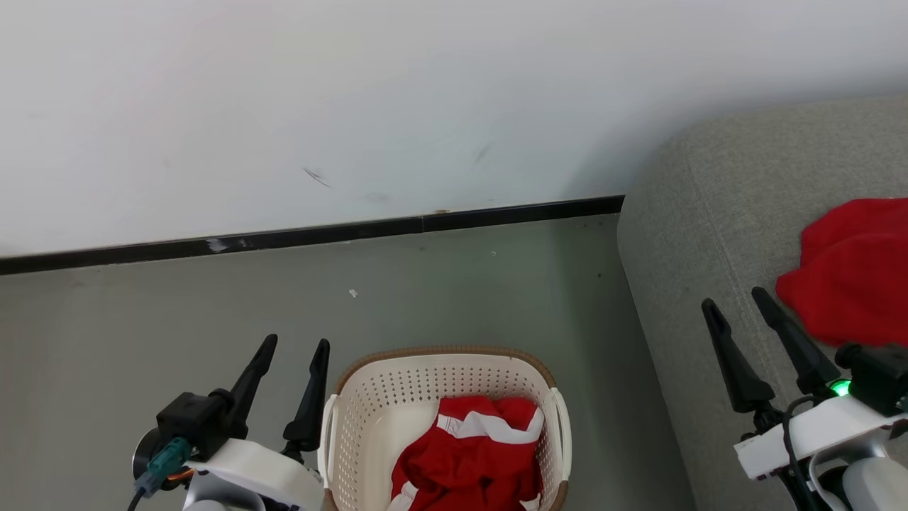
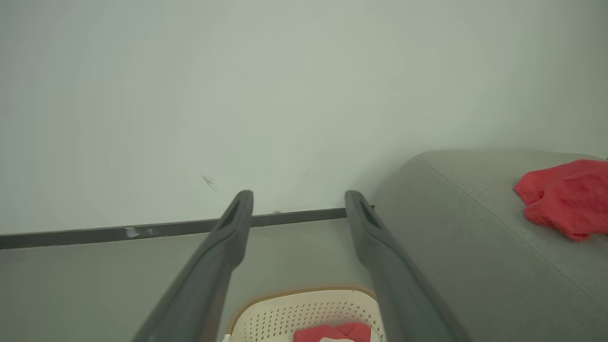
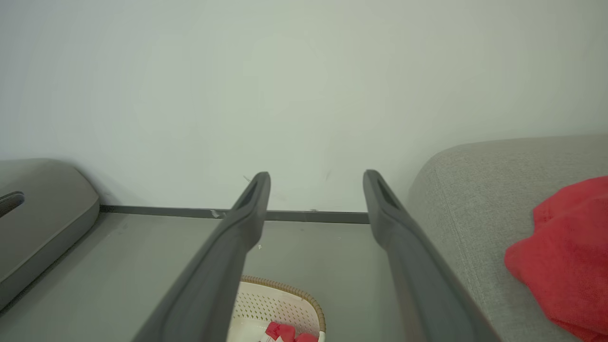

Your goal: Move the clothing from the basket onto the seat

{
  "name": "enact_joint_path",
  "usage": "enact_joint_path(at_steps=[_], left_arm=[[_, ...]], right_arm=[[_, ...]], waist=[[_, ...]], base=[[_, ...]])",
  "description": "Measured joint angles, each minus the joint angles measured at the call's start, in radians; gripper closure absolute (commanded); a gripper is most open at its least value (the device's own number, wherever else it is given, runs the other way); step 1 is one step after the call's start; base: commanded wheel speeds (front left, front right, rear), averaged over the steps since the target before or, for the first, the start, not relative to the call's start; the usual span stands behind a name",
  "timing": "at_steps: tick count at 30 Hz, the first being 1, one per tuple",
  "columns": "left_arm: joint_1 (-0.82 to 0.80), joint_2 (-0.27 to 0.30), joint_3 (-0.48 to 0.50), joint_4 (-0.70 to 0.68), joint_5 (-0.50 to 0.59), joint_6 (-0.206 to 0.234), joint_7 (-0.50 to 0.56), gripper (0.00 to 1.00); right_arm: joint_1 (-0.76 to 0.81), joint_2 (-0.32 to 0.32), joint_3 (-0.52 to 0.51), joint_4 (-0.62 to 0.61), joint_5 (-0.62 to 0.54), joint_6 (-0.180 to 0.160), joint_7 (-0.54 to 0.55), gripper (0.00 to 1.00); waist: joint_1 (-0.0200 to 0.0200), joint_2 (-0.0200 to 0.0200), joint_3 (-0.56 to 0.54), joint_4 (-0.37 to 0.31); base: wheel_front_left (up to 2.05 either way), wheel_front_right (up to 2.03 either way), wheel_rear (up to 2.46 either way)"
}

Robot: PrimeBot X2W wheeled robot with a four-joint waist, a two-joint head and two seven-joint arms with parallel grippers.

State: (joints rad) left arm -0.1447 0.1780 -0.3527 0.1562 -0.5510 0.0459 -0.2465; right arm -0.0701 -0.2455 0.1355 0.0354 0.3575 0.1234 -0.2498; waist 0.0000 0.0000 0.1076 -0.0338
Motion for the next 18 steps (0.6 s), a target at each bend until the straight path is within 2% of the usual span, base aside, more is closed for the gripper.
enact_joint_path(at_steps=[6,18], left_arm=[[-0.039,-0.024,-0.021,0.049,-0.002,-0.023,0.018,0.0],[-0.15,-0.052,-0.069,0.146,-0.002,-0.063,0.072,0.0]], right_arm=[[-0.004,-0.023,-0.027,-0.02,0.0,0.0,0.0,0.0],[-0.06,-0.023,-0.04,-0.071,0.002,0.0,-0.001,0.0]], waist=[[0.0,0.0,0.036,-0.015],[0.0,0.0,0.138,-0.059]], base=[[0.0,0.0,0.0],[0.0,0.0,0.0]])
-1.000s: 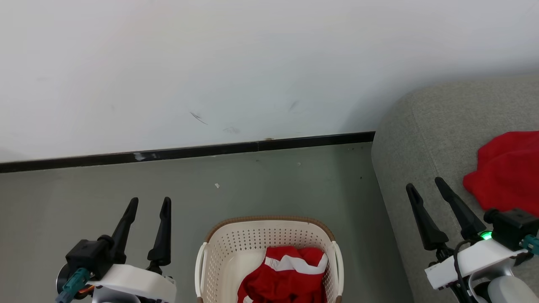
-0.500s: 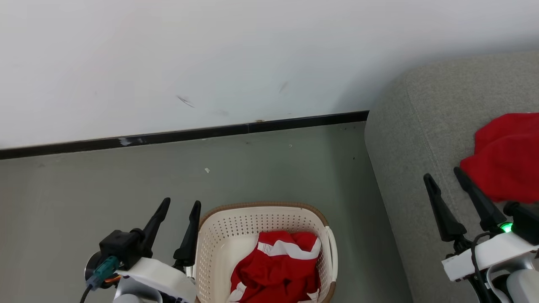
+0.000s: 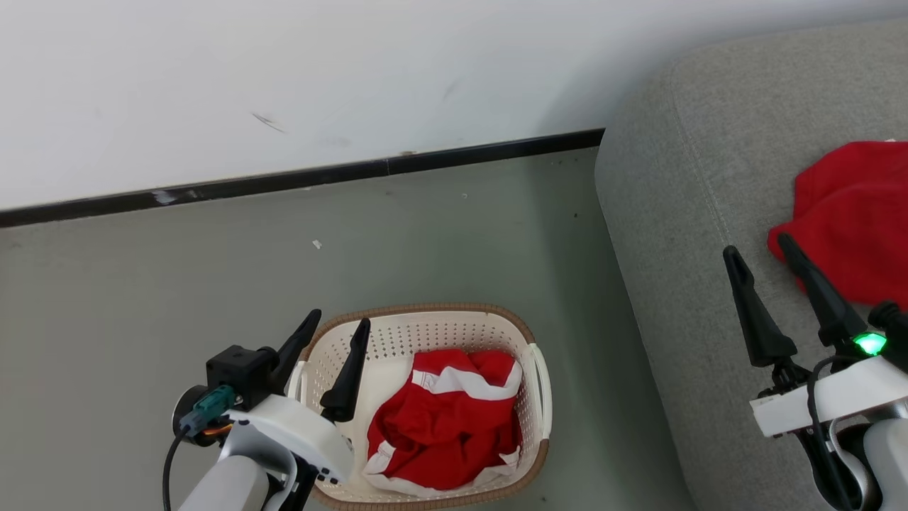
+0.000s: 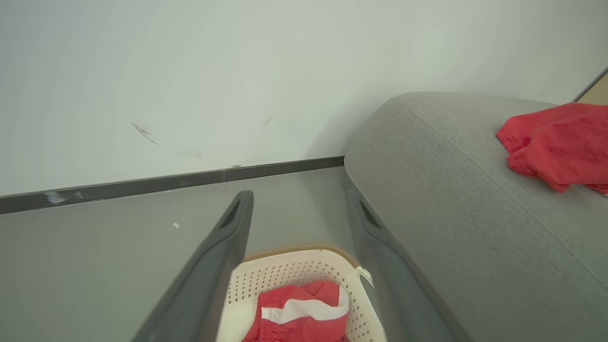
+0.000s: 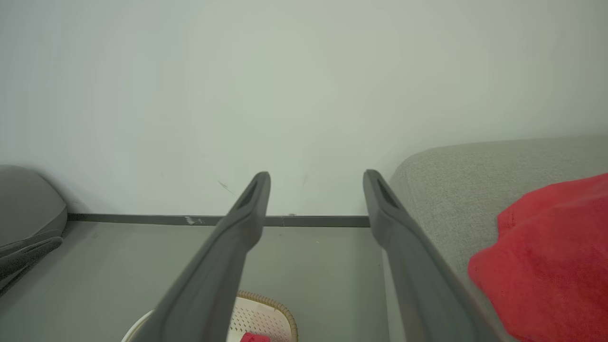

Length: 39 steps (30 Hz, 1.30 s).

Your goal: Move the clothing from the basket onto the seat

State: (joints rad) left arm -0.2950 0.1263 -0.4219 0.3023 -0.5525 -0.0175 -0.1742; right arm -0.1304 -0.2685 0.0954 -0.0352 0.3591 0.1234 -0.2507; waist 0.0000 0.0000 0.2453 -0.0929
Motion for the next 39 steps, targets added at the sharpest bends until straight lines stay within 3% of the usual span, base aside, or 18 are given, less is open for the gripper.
enact_joint_path(at_steps=[20,39], left_arm=[[-0.143,-0.016,-0.076,0.17,0.045,-0.039,0.093,0.0],[-0.293,-0.032,-0.086,0.358,0.051,-0.055,0.147,0.0]], right_arm=[[-0.086,0.024,-0.049,-0.081,-0.001,0.0,0.0,0.0],[-0.204,0.072,-0.019,-0.111,-0.001,0.0,-0.001,0.0]], waist=[[0.0,0.0,0.175,-0.068],[0.0,0.0,0.353,-0.132]], base=[[0.0,0.0,0.0],[0.0,0.0,0.0]])
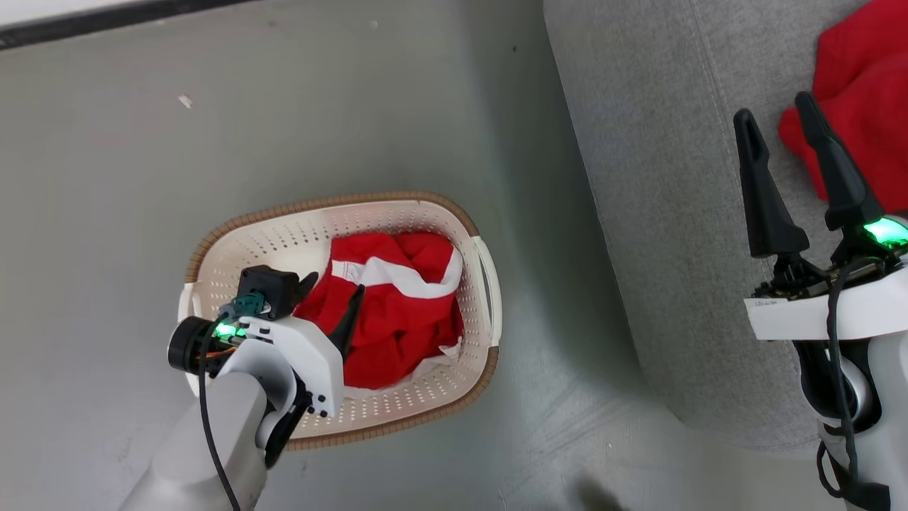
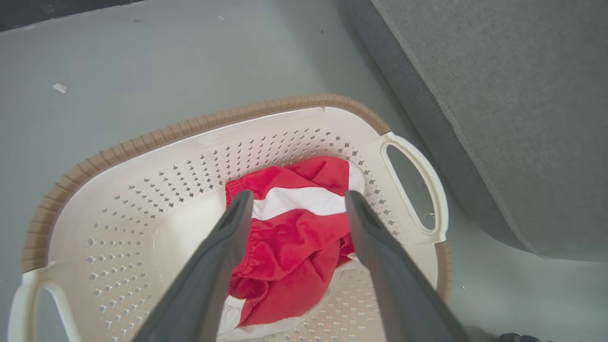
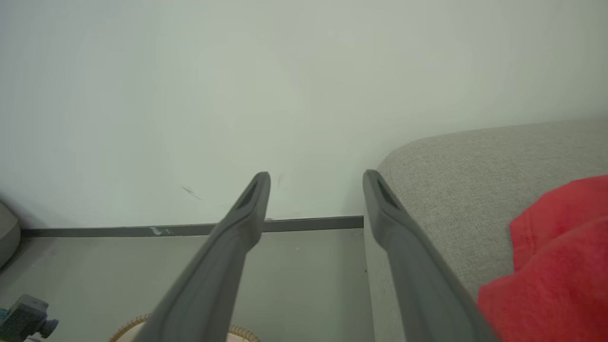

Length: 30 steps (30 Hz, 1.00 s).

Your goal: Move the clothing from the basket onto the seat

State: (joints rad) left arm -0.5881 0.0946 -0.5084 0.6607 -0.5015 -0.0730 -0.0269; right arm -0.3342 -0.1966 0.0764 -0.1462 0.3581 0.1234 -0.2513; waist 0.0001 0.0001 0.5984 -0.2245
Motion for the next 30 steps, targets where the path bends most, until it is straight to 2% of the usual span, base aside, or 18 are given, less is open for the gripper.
enact_joint_path(at_steps=[17,30], left_arm=[[-0.127,-0.001,-0.024,0.169,0.044,0.002,0.047,0.0],[-0.21,0.017,-0.016,0.288,0.058,0.037,0.103,0.0]], right_arm=[[-0.086,0.05,0.028,-0.007,0.001,0.0,-0.001,0.0],[-0.13,0.089,0.046,-0.005,0.001,0.0,-0.001,0.0]], waist=[[0.0,0.0,0.148,-0.058],[0.0,-0.0001,0.243,-0.113]], base=[[0.0,0.0,0.0],[0.0,0.0,0.0]])
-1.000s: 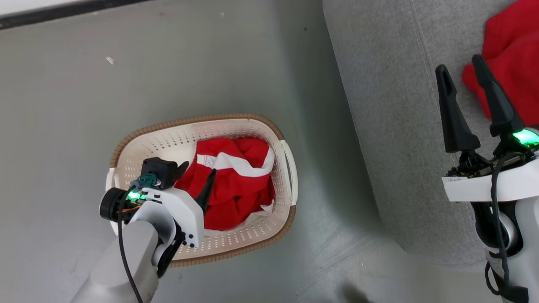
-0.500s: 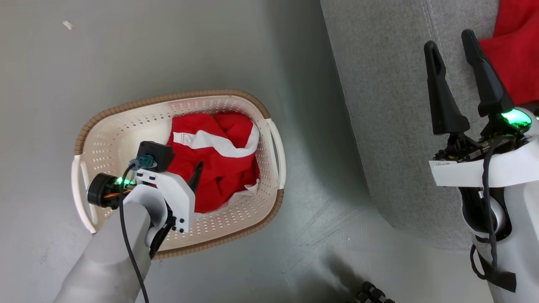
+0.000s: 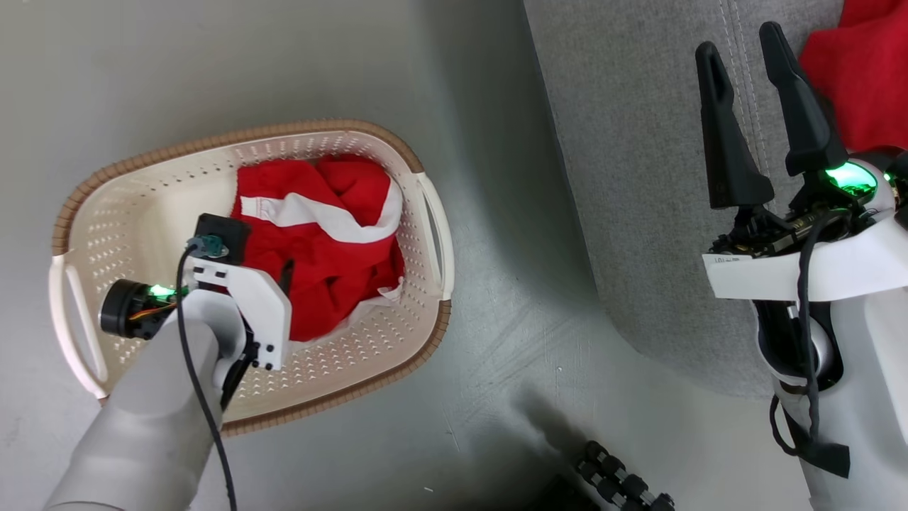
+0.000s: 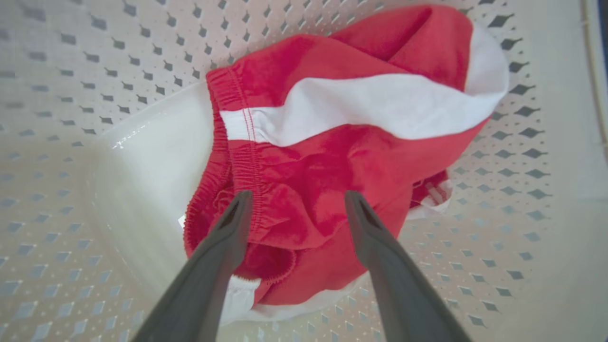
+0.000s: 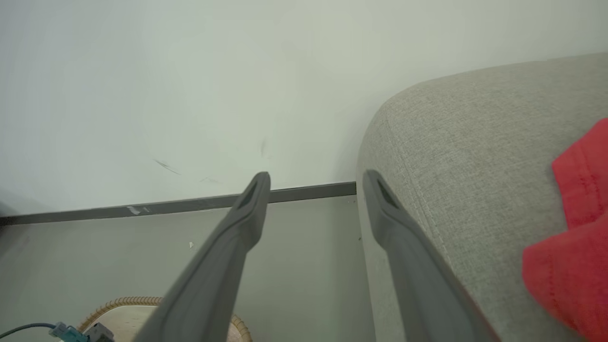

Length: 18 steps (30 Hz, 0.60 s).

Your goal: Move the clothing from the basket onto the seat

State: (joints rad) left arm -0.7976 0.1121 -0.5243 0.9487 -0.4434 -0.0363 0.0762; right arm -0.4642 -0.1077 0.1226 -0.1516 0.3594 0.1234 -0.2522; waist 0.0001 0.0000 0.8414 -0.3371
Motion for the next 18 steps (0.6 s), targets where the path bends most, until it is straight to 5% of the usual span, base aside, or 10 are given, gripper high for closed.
enact_joint_path(at_steps=[18], left_arm=[[-0.112,0.066,0.029,0.141,0.009,0.096,0.074,0.0]], right_arm=[[-0.088,0.04,0.045,0.012,0.012,0.0,0.0,0.0]], waist=[[0.0,0.0,0.122,-0.103]], base=[[0.0,0.0,0.0]])
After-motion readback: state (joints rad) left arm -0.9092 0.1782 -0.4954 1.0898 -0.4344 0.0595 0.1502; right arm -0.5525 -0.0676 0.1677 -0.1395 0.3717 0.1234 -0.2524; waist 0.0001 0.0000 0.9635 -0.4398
